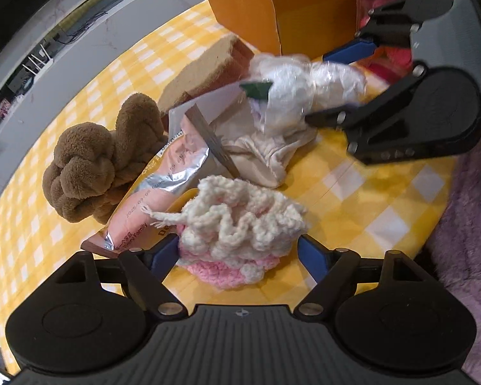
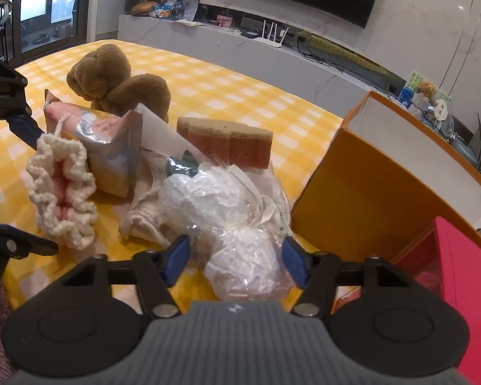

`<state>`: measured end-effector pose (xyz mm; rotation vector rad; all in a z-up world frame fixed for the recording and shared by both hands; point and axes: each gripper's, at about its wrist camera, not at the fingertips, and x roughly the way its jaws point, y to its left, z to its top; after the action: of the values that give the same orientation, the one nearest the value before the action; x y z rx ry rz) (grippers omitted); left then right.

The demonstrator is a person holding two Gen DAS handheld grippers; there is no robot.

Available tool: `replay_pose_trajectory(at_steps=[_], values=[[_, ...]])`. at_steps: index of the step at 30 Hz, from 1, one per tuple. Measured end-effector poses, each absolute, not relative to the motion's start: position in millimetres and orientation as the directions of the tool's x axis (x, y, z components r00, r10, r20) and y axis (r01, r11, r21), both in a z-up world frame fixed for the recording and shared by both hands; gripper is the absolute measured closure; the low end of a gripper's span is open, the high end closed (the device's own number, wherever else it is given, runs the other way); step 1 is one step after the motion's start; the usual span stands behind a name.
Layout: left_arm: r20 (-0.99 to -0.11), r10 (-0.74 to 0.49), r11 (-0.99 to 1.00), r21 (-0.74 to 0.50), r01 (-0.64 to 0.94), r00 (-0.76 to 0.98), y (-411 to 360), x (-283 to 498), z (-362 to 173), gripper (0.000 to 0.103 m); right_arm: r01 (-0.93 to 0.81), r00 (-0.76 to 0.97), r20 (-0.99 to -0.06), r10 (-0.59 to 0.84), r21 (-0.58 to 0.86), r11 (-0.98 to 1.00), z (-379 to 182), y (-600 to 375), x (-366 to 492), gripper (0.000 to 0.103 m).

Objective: Organize soft objects
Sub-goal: 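Grasp the silver plastic-wrapped bundle with the right tool while the left tool approaches the pink crochet, then grasp the pink-and-white crocheted item with the left tool while the right tool holds the bundle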

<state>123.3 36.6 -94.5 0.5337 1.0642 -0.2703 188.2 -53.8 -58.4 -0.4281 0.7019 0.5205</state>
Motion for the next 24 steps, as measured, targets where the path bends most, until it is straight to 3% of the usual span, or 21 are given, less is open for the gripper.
replay_pose_trajectory(at_steps=[10,17,19,21,24], values=[[-0.836,0.018,0.870,0.284,0.404,0.549,38.3,107.8,-78.9,0.038,-0.581,0.677,-0.654,0.338,-0.193,0.791,-40.7,-60.0,158.8,0.051],[-0.811,-0.083,0.936,0.137,0.325,0.580,43.2,95.2,-63.2,0.050,-0.484,0.633,-0.672,0.384,0.044,0.874,-26.1,-95.6,134.7,0.051],[-0.800,-0.113,0.956,0.074,0.283,0.589,47.2,91.3,-60.0,0.067,-0.452,0.629,-0.672,0.392,0.094,0.887,-24.6,-104.9,128.3,0.051],[-0.789,-0.156,0.970,-0.009,0.243,0.594,51.9,84.1,-57.0,0.100,-0.433,0.633,-0.668,0.392,0.115,0.894,-20.3,-110.9,121.6,0.051],[-0.782,-0.127,0.982,-0.013,0.188,0.610,50.8,74.8,-57.4,0.101,-0.419,0.641,-0.654,0.401,0.139,0.897,-14.5,-115.9,115.5,0.051]])
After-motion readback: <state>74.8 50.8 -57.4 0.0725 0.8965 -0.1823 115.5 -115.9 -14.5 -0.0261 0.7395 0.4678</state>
